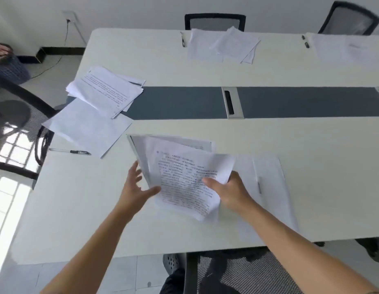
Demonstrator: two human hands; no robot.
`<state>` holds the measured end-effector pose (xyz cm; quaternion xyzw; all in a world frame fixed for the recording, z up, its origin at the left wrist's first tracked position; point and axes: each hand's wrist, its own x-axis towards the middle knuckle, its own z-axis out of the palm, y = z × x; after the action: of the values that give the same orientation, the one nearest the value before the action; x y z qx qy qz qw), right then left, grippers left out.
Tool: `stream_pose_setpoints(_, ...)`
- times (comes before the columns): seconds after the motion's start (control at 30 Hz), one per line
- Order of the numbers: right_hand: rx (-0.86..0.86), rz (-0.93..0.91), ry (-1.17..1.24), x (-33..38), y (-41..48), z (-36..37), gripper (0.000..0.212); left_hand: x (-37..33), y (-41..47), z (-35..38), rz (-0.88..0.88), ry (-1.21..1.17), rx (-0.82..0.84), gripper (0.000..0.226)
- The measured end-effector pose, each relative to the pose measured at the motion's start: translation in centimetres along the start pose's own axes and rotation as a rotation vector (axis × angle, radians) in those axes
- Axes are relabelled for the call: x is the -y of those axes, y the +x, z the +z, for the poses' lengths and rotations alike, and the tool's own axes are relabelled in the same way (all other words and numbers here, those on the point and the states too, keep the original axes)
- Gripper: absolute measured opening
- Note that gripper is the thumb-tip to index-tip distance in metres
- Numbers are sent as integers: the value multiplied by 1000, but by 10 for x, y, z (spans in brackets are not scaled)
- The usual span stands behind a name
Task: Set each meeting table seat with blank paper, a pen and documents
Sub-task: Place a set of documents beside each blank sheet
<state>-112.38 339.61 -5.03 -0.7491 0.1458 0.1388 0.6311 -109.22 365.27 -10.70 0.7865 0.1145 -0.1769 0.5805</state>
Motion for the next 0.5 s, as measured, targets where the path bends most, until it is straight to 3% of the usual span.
stream_pose_setpoints(0.1, -1, -130, 35, 22, -14, -13, 19, -53, -1, -17, 165, -171, 141, 62)
stream_pose_setpoints(0.23, 47, -185, 80, 17, -15, -20, 27, -69, -11, -9, 184, -159, 191, 45)
stream_pose_setpoints(0.5, 47, 6, -61, -53, 10, -24, 32, -36, -15, 38, 122, 83, 181, 30)
